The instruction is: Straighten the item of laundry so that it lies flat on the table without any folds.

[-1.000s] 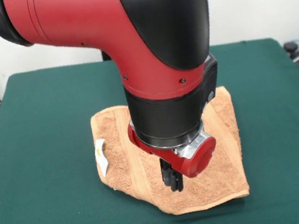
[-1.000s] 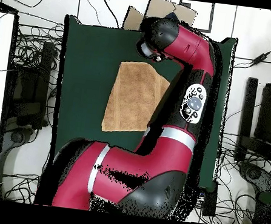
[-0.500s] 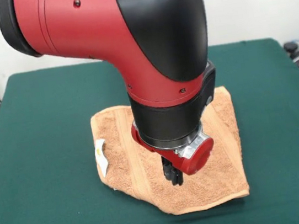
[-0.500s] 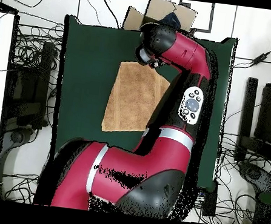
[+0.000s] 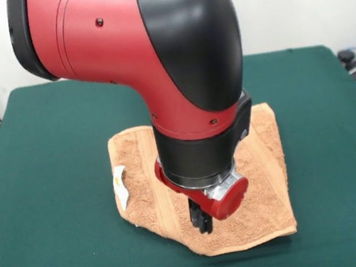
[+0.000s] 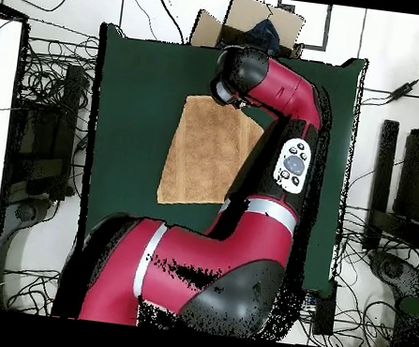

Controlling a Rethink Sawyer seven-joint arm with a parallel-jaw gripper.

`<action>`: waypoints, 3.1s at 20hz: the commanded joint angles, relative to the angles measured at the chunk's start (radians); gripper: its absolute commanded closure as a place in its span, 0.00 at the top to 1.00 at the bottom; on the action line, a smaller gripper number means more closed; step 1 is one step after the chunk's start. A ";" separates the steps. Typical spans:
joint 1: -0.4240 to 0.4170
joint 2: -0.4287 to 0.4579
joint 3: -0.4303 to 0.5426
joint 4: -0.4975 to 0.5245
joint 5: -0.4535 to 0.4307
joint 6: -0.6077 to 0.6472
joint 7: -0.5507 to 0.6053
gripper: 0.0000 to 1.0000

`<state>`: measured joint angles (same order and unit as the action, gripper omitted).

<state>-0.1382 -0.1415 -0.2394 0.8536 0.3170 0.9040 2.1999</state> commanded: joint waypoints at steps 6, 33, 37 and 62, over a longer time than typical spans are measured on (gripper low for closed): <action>0.017 0.015 0.088 0.139 -0.019 -0.047 0.088 0.00; 0.031 0.027 0.069 0.100 -0.028 -0.096 0.093 1.00; 0.030 0.021 0.054 0.025 -0.023 -0.004 0.094 1.00; 0.058 0.218 0.009 -0.250 0.020 0.124 0.263 1.00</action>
<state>-0.1086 0.0239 -0.2416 0.5968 0.3213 0.8797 2.1999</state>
